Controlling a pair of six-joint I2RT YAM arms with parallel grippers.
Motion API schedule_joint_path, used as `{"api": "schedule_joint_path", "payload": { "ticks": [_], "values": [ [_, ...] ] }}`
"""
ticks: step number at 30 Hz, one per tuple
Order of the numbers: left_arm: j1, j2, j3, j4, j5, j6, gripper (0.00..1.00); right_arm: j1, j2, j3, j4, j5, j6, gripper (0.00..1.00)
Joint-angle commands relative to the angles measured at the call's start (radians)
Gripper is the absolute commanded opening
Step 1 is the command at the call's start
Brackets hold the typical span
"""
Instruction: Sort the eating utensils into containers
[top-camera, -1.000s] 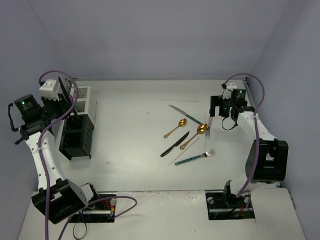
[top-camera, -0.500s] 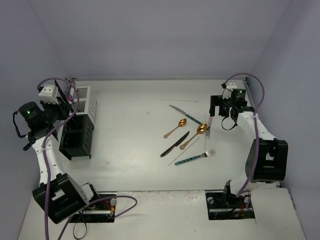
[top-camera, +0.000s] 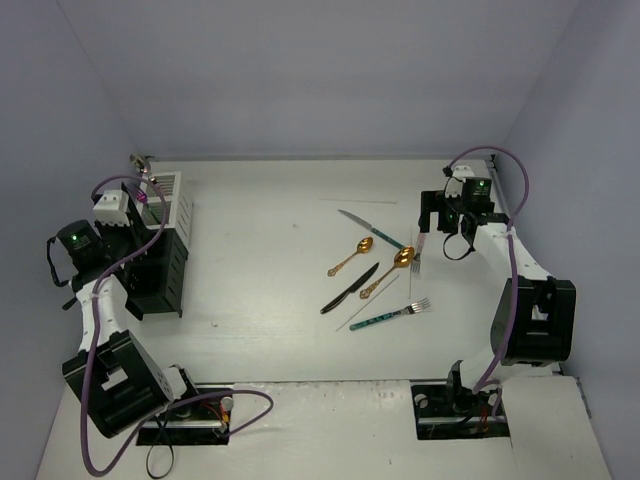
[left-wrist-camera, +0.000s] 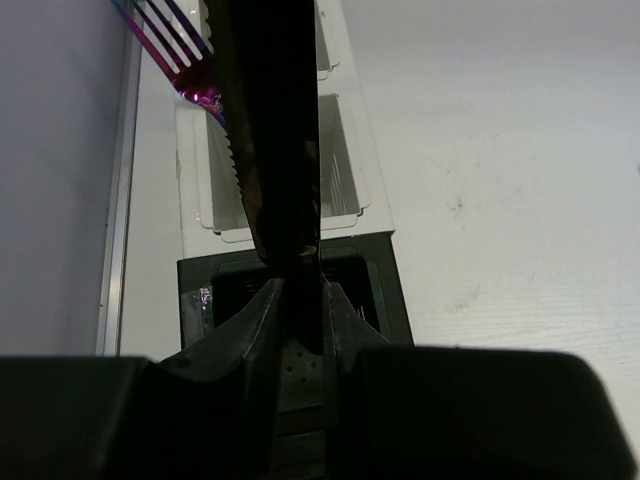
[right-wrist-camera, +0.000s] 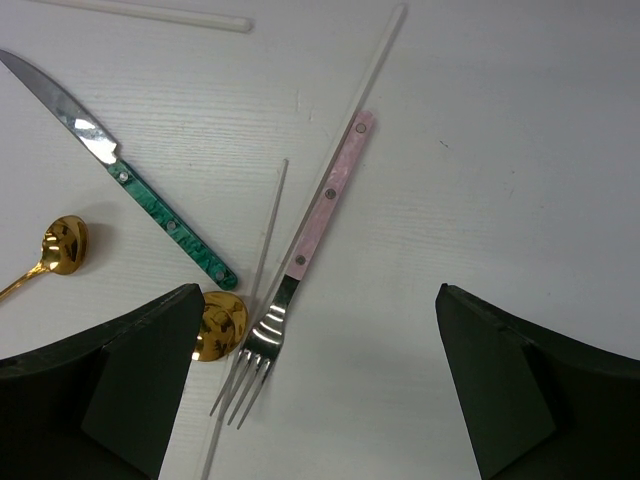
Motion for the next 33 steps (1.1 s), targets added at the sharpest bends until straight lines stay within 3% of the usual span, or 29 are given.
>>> {"api": "schedule_joint_path", "payload": {
  "ticks": [1, 19, 20, 27, 33],
  "values": [
    [0.007, 0.003, -0.007, 0.173, 0.002, -0.003, 0.0, -0.01, -0.011, 0.006, 0.061, -0.019, -0.008, 1.0],
    [0.01, 0.036, -0.064, 0.246, -0.064, -0.147, 0.01, -0.019, -0.019, 0.0, 0.059, -0.017, -0.016, 1.0],
    [0.01, 0.037, -0.061, 0.246, -0.064, -0.153, 0.03, -0.019, -0.019, 0.0, 0.059, -0.017, -0.015, 1.0],
    [0.013, -0.004, -0.011, 0.13, -0.056, -0.173, 0.49, -0.019, -0.022, 0.003, 0.059, -0.015, -0.014, 1.0],
    [0.019, -0.119, 0.079, -0.034, -0.036, -0.17, 0.55, -0.019, -0.025, 0.006, 0.061, -0.021, -0.003, 1.0]
  ]
}}
